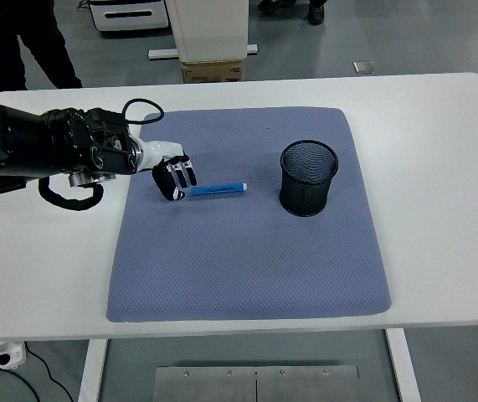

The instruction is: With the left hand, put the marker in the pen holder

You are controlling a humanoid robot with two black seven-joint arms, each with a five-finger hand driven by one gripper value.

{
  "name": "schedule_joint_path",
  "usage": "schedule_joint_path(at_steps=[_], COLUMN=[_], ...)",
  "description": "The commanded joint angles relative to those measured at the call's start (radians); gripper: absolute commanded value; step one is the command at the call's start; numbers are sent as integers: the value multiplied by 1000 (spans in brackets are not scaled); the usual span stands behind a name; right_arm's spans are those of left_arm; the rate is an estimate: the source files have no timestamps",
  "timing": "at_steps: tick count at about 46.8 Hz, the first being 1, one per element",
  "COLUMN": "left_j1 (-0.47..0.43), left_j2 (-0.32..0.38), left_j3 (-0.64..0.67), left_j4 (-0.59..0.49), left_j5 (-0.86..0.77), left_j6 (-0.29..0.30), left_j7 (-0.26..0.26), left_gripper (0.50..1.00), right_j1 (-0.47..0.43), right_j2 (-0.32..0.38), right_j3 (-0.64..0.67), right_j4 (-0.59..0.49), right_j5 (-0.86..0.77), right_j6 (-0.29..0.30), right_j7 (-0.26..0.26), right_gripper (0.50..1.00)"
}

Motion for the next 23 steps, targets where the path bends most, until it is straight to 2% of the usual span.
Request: schedule_joint_path(at_steps=[1, 23], left_j1=[0, 0], left_j2=[0, 0], left_j3=[0, 6], left_j4=[0, 0], left_j5=[0, 2], left_j6=[0, 0], left_j7=[0, 0], left_gripper=[616, 616], right_j1=[0, 0], right_j2=[0, 0], right_j3=[-1, 0], right_j4=[0, 0], right_j5=[0, 0], right_j6=[0, 0], right_j7=[0, 0], right_gripper=[1000, 1000])
